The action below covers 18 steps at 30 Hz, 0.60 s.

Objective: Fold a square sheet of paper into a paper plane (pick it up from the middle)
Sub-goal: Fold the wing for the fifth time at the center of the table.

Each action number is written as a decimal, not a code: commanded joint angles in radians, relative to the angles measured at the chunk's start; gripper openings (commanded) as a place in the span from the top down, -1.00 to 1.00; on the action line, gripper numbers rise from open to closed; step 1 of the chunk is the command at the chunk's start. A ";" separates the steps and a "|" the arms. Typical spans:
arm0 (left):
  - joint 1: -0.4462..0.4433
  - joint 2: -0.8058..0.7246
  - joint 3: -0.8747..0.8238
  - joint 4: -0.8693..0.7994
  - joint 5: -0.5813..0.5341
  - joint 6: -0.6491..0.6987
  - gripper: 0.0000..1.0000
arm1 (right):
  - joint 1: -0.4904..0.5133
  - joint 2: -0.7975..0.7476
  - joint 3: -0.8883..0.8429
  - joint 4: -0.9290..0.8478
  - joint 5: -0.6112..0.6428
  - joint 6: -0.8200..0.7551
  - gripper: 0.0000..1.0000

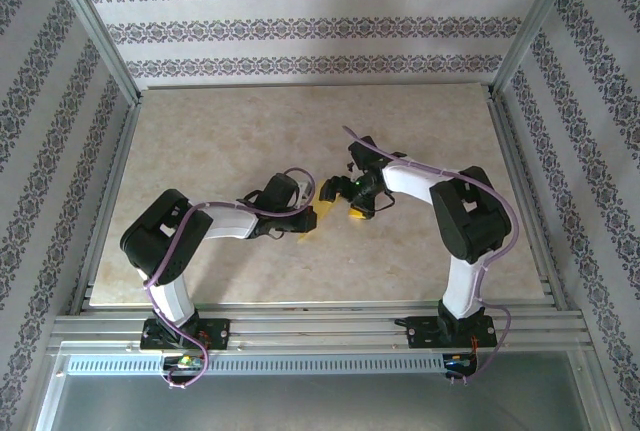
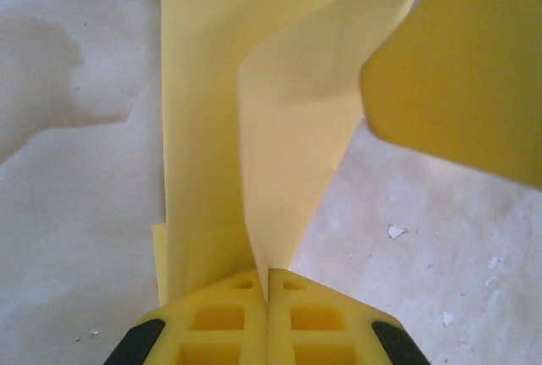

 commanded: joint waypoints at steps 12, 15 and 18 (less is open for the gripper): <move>0.031 0.023 0.032 -0.096 0.121 -0.081 0.97 | -0.098 -0.218 -0.274 0.387 -0.153 -0.172 -0.46; 0.038 0.031 0.038 -0.101 0.126 -0.111 1.00 | -0.077 -0.227 -0.310 0.483 -0.196 -0.138 -0.29; 0.049 0.037 0.039 -0.098 0.142 -0.141 1.00 | -0.053 -0.230 -0.341 0.580 -0.226 -0.107 -0.11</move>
